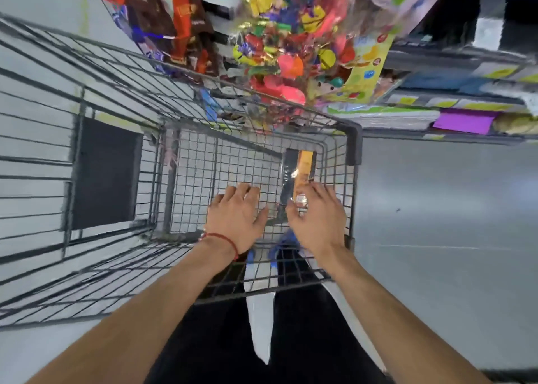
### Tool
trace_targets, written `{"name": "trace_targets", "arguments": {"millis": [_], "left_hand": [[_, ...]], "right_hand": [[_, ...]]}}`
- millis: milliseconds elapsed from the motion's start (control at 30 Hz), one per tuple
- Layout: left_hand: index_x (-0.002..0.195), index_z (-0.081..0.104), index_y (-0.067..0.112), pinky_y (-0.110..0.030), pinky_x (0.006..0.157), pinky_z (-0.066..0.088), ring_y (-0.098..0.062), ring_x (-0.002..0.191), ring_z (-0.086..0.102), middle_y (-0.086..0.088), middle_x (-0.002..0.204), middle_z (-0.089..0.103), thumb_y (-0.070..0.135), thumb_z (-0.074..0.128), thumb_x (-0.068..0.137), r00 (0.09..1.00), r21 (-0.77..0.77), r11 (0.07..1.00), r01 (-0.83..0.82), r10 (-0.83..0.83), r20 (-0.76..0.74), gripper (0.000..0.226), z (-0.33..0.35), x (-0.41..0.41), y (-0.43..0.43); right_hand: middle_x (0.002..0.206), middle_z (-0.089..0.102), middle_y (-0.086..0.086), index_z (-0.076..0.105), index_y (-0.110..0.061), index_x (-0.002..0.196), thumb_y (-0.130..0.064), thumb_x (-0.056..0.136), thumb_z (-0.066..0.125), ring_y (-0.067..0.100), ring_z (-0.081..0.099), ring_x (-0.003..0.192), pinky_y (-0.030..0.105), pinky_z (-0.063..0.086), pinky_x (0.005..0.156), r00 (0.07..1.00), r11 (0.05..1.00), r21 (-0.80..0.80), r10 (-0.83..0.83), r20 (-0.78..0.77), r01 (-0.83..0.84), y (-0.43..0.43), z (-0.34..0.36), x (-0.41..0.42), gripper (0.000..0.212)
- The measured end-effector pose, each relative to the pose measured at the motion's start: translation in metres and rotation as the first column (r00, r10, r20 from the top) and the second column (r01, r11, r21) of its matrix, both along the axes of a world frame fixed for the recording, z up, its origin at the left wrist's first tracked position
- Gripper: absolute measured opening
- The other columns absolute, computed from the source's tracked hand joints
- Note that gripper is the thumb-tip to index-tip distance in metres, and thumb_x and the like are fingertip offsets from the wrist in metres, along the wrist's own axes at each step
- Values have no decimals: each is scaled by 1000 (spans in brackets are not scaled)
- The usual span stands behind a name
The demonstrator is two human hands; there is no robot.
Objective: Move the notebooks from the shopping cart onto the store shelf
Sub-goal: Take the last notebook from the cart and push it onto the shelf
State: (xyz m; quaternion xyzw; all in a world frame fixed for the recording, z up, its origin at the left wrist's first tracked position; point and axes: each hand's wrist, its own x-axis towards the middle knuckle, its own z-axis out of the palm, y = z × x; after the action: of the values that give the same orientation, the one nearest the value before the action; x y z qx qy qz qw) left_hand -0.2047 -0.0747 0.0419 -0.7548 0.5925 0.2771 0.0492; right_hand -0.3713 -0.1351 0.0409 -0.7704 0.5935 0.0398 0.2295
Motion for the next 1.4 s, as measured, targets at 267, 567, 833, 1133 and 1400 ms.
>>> {"name": "trace_targets", "arguments": {"millis": [267,567,833,1133,1400], "left_hand": [[130,52,22,-38,101,47,-20,113,59,3,133,55,40,53,94,816,314,909,-273,392,-426,41,-111,-12,-24],[133,50,16,-22,94,41,-18,116,56,1,133,57,24,60,95,590,480,802,-357,592,-550,40,-205,-44,-53],[129,54,17,-20,71,45,-18,95,62,-5,113,67,33,65,92,419,548,697,-462,716,-558,42,-212,-61,-60],[100,59,20,-26,80,47,-17,87,60,-1,97,65,18,56,97,443,454,755,-472,649,-619,4,-193,-36,-49],[101,64,14,-36,80,51,-16,81,62,-4,94,70,9,53,98,302,429,764,-483,605,-737,12,-112,8,-12]], "right_hand": [[128,59,-3,63,-20,120,-34,90,57,16,52,113,36,54,88,999,1000,27,14,-33,-13,1,-66,-1,34],[117,58,-2,59,-20,127,-18,87,61,19,50,112,36,52,92,990,989,55,-141,31,139,-2,-114,-14,40],[122,59,2,57,-17,129,-19,88,62,23,52,115,40,54,89,982,980,69,-186,16,184,-3,-119,-15,41],[127,55,0,53,-19,133,-24,95,57,19,49,120,35,49,98,972,972,119,-214,93,203,-4,-110,-15,38],[128,59,-7,33,-24,147,-44,98,57,11,61,111,37,54,96,918,911,339,-321,232,233,9,-70,4,59]]}}
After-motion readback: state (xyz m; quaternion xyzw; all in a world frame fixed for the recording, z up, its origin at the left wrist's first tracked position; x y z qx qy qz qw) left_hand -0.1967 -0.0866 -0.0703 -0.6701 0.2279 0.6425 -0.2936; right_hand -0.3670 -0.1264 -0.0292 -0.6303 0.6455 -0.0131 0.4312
